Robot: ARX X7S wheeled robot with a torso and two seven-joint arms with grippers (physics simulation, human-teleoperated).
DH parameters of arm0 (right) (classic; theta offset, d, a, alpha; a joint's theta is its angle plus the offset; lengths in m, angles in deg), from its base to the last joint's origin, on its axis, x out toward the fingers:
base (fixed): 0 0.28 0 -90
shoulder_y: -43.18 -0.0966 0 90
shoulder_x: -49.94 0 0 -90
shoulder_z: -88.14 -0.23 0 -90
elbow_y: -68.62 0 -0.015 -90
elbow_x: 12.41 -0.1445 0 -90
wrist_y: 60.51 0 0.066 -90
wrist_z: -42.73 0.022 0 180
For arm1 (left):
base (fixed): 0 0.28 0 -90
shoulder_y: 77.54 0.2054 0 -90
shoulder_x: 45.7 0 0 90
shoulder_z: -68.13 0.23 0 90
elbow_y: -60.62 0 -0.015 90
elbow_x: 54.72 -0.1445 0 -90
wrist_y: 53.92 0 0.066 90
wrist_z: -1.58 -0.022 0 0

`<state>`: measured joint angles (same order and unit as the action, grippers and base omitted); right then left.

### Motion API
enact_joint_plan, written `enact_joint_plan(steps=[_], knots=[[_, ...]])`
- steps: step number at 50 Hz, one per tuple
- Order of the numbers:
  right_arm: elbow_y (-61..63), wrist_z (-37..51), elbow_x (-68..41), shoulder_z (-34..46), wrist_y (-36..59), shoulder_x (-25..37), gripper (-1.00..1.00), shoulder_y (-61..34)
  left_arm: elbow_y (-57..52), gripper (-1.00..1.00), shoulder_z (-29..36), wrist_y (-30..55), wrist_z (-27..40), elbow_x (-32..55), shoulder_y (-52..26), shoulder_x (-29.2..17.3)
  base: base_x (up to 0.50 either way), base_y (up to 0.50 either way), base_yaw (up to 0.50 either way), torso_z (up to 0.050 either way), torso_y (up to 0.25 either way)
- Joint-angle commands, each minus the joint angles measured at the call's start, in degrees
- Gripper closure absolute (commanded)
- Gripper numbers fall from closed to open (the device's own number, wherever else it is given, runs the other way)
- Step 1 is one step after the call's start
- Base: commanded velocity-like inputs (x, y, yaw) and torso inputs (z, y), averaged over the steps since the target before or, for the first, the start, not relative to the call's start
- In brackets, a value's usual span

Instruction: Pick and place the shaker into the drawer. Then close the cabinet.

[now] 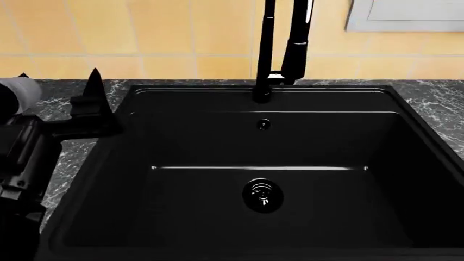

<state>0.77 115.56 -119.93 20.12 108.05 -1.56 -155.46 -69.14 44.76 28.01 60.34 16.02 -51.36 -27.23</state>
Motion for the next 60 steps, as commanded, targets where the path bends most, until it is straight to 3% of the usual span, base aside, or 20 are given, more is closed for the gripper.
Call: enact_joint_plan(steps=[1, 5, 7, 16, 22, 24, 28, 34, 43, 50, 60], knots=[[-11.4, -37.3, 47.4, 10.5, 11.4, -12.1, -1.00, -26.4, 7.2, -1.00, 2.3, -6.2, -1.7, -2.2, 5.1, -2.4, 0.00, 0.00, 0.00, 0.000, 0.000], [-12.6, -64.0, 81.8, 10.8, 11.3, -20.6, -1.00, -26.3, 8.3, -1.00, 2.9, -8.6, -1.7, -2.7, 7.1, -2.9, 0.00, 0.00, 0.00, 0.000, 0.000], [-15.2, -71.8, 95.8, 12.0, 8.9, -23.4, -1.00, -26.3, 8.6, -1.00, 3.0, -9.3, -1.6, -2.9, 7.7, -3.0, 0.00, 0.00, 0.00, 0.000, 0.000], [-36.6, -82.4, 105.4, 16.9, -10.7, -31.0, -1.00, -25.9, 9.4, -1.00, 3.4, -11.1, -1.2, -3.4, 9.3, -2.6, 0.01, 0.00, 0.01, 0.005, 0.000], [-59.3, -92.1, 110.1, 20.3, -29.1, -36.9, -1.00, -26.2, 9.4, -1.00, 3.6, -11.7, -1.0, -3.6, 10.0, -2.5, 0.00, 0.00, 0.00, 0.000, 0.000], [-66.7, -98.2, 108.0, 22.2, -32.8, -38.5, -1.00, -26.3, 9.6, -1.00, 3.7, -11.8, -0.9, -3.7, 10.2, -2.4, 0.00, 0.00, 0.00, 0.000, 0.000], [-74.9, -101.0, 101.1, 32.4, -40.8, -38.5, -1.00, -26.4, 9.4, -1.00, 3.5, -11.1, -0.7, -3.5, 9.8, -2.2, 0.01, 0.00, 0.01, 0.006, 0.000], [-83.0, -100.4, 89.5, 45.4, -49.1, -38.5, -1.00, -26.4, 8.5, -1.00, 3.1, -9.8, -0.5, -2.6, 8.9, -2.4, 0.02, 0.01, 0.02, 0.003, 0.000], [-88.5, -97.4, 74.0, 62.3, -51.6, -38.5, -1.00, -26.2, 8.3, -1.00, 3.3, -10.9, -0.2, -2.8, 10.1, -3.2, 0.01, 0.01, 0.00, 0.000, 0.000], [-88.5, -97.4, 74.0, 62.3, -51.6, -38.5, -1.00, -26.2, 7.3, -1.00, 3.3, -11.6, 0.3, -3.0, 10.7, -4.6, 0.04, 0.01, 0.02, 0.002, 0.000], [-88.5, -97.4, 74.0, 62.3, -51.6, -38.5, -1.00, -26.2, 2.5, -1.00, 3.1, -12.7, 3.5, -2.5, 11.4, -11.2, 0.04, 0.02, 0.03, 0.007, 0.000]])
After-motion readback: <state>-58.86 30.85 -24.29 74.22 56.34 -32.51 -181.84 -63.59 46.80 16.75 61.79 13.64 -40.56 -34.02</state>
